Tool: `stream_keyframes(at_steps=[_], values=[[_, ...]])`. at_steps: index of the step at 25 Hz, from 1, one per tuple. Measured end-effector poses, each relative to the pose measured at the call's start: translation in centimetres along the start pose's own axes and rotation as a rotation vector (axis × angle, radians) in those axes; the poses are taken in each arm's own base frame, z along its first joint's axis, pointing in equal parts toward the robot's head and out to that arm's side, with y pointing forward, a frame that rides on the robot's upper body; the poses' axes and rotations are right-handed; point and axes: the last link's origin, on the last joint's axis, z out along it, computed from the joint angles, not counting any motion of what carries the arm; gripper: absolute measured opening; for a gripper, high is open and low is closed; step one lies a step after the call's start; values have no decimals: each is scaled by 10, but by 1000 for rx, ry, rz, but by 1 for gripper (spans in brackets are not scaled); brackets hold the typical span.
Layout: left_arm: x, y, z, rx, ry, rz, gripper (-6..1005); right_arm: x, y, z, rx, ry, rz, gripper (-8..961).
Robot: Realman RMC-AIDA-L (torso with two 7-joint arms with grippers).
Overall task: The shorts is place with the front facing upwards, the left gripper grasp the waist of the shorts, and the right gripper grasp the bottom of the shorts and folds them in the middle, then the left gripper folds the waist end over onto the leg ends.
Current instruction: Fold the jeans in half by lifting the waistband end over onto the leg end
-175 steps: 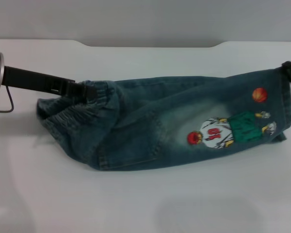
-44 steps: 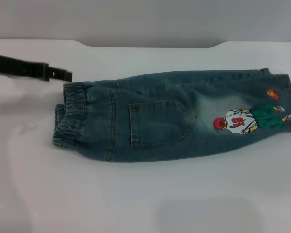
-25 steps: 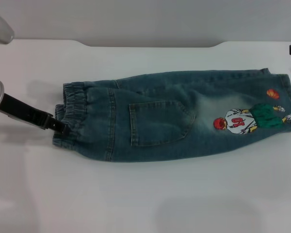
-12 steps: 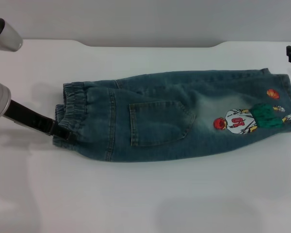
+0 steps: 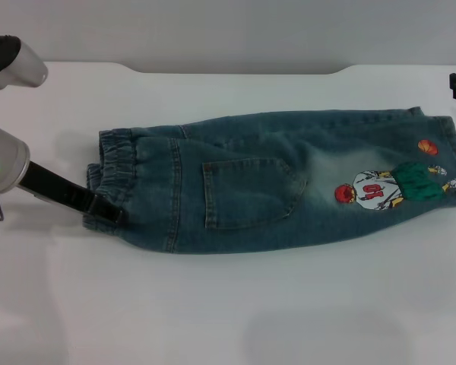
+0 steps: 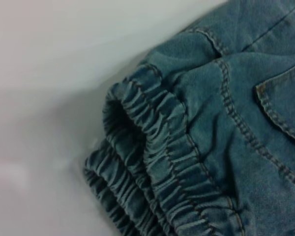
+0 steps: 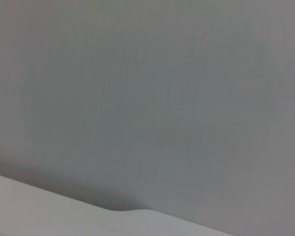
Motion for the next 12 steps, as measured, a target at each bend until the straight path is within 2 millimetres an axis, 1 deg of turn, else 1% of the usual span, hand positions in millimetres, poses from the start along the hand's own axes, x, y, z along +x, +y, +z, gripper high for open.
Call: stream_keyframes(at_steps=[8, 12], values=[[3, -2, 0, 6, 27, -7, 719, 0, -1, 1, 4, 1, 0, 482], [3, -3, -1, 11, 29, -5, 597, -1, -4, 0, 12, -3, 3, 479]])
